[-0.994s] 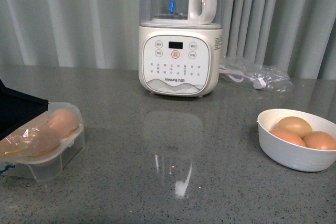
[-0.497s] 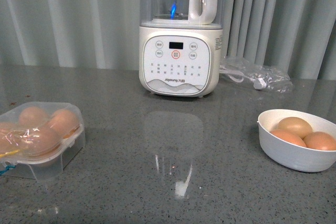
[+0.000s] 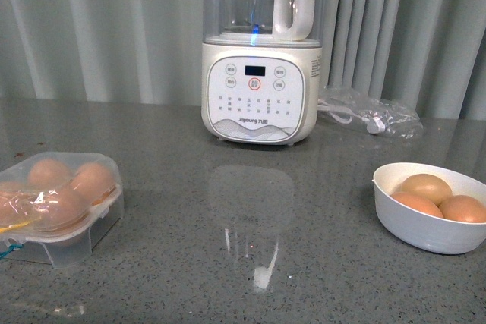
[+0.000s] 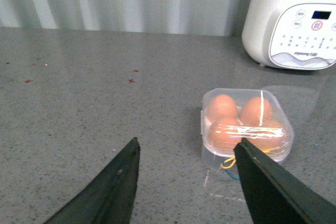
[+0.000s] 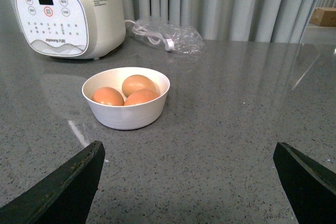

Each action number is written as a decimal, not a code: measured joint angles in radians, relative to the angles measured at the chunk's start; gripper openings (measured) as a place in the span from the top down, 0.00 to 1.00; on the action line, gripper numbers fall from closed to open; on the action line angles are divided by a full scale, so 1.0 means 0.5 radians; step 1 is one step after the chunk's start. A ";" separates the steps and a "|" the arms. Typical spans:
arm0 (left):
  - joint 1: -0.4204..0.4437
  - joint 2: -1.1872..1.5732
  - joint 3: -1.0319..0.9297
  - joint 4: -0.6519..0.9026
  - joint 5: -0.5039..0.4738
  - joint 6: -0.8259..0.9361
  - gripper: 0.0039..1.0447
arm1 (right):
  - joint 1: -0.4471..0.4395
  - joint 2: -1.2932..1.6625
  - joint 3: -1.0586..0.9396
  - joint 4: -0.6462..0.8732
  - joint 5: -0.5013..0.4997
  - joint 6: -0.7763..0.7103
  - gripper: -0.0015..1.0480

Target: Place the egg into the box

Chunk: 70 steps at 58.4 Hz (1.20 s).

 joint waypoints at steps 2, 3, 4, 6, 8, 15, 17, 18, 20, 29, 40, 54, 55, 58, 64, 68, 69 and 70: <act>-0.047 -0.038 -0.031 -0.001 -0.043 -0.024 0.58 | 0.000 0.000 0.000 0.000 0.000 0.000 0.07; -0.081 -0.064 -0.054 -0.002 -0.076 -0.034 0.63 | 0.000 0.000 0.000 0.000 0.000 0.000 0.07; -0.103 -0.081 -0.070 -0.005 -0.097 -0.039 0.67 | 0.000 0.000 0.000 0.000 0.000 0.000 0.07; -0.134 -0.105 -0.092 -0.009 -0.128 -0.046 0.72 | 0.000 0.000 0.000 0.000 0.000 0.000 0.07; -0.163 -0.129 -0.112 -0.017 -0.156 -0.049 0.77 | 0.000 0.000 0.000 0.000 0.000 0.000 0.07; -0.277 -0.237 -0.185 -0.047 -0.268 -0.070 0.97 | 0.000 0.000 0.000 0.000 0.000 0.000 0.07; -0.312 -0.271 -0.205 -0.059 -0.295 -0.075 0.97 | 0.000 0.000 0.000 0.000 0.000 0.000 0.07; -0.325 -0.285 -0.214 -0.064 -0.307 -0.076 0.97 | 0.000 0.000 0.000 0.000 0.000 0.000 0.07; -0.356 -0.316 -0.233 -0.079 -0.341 -0.076 0.97 | 0.000 0.000 0.000 0.000 0.000 0.000 0.07; -0.581 -0.405 -0.276 -0.124 -0.595 -0.078 0.97 | 0.000 0.000 0.000 0.000 0.001 0.000 0.07; -0.626 -0.497 -0.320 -0.173 -0.595 -0.078 0.97 | 0.000 0.000 0.000 0.000 0.000 0.000 0.07; -0.626 -0.840 -0.359 -0.490 -0.597 -0.082 0.97 | 0.000 0.000 0.000 0.000 0.002 0.000 0.07; -0.626 -0.858 -0.359 -0.490 -0.603 -0.082 0.97 | 0.000 0.000 0.000 0.000 0.002 0.000 0.07; -0.626 -0.909 -0.359 -0.490 -0.597 -0.082 0.97 | 0.000 0.000 0.000 0.000 0.000 0.000 0.07; -0.626 -0.910 -0.359 -0.496 -0.600 -0.082 0.97 | 0.000 0.000 0.000 0.000 0.000 0.000 0.07; -0.626 -0.912 -0.359 -0.497 -0.600 -0.082 0.97 | 0.000 0.000 0.000 0.000 0.000 -0.001 0.07; -0.626 -0.913 -0.359 -0.497 -0.599 -0.082 0.97 | 0.000 0.000 0.000 0.000 0.000 0.000 0.07; -0.626 -0.913 -0.359 -0.497 -0.600 -0.082 0.97 | 0.000 0.000 0.000 0.000 0.000 0.000 0.07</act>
